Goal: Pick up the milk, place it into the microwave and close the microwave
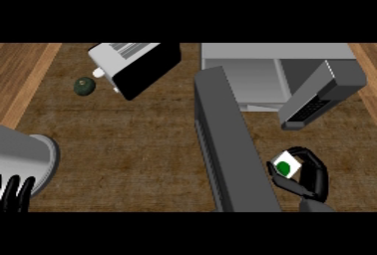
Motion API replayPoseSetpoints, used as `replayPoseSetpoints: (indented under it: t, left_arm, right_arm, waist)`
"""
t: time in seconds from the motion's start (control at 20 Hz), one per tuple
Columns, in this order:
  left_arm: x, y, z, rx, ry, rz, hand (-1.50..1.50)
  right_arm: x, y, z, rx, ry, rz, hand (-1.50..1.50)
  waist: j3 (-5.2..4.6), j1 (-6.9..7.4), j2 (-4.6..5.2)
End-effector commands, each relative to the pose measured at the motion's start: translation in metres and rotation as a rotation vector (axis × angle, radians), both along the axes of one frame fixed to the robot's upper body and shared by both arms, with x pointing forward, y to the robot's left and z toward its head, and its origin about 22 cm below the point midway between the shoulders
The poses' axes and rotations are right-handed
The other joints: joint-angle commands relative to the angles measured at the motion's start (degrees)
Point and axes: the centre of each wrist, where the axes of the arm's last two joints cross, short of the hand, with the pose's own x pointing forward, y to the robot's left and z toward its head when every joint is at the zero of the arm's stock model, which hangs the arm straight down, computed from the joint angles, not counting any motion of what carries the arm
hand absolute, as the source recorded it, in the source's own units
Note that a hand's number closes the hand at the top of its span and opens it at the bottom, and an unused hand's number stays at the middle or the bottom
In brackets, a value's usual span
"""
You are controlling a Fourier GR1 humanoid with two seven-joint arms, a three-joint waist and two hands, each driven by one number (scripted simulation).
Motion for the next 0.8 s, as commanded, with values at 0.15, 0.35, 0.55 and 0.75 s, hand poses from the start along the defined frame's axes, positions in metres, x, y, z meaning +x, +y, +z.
replayPoseSetpoints:
  t: [0.15,0.35,0.55,0.75]
  left_arm:
    - [-0.003,0.006,0.007,0.012,-0.016,-0.026,-1.50]
    - [-0.005,-0.002,0.003,-0.026,-0.001,-0.044,-1.50]
    - [-0.005,-0.007,0.005,-0.031,-0.007,-0.029,-1.50]
    - [-0.016,0.011,-0.002,-0.024,0.019,-0.008,-1.50]
  right_arm:
    - [0.050,-0.047,0.046,-0.024,-0.061,0.289,1.50]
    - [0.052,-0.056,0.044,-0.006,-0.091,0.406,1.50]
    - [0.067,-0.052,0.062,0.042,-0.084,0.522,1.50]
    - [0.081,-0.011,0.075,0.046,-0.109,0.582,1.50]
  waist:
    - [0.09,1.13,0.23]
    - [0.15,1.36,0.35]
    - [0.07,0.51,0.10]
    - [-0.05,0.24,-0.23]
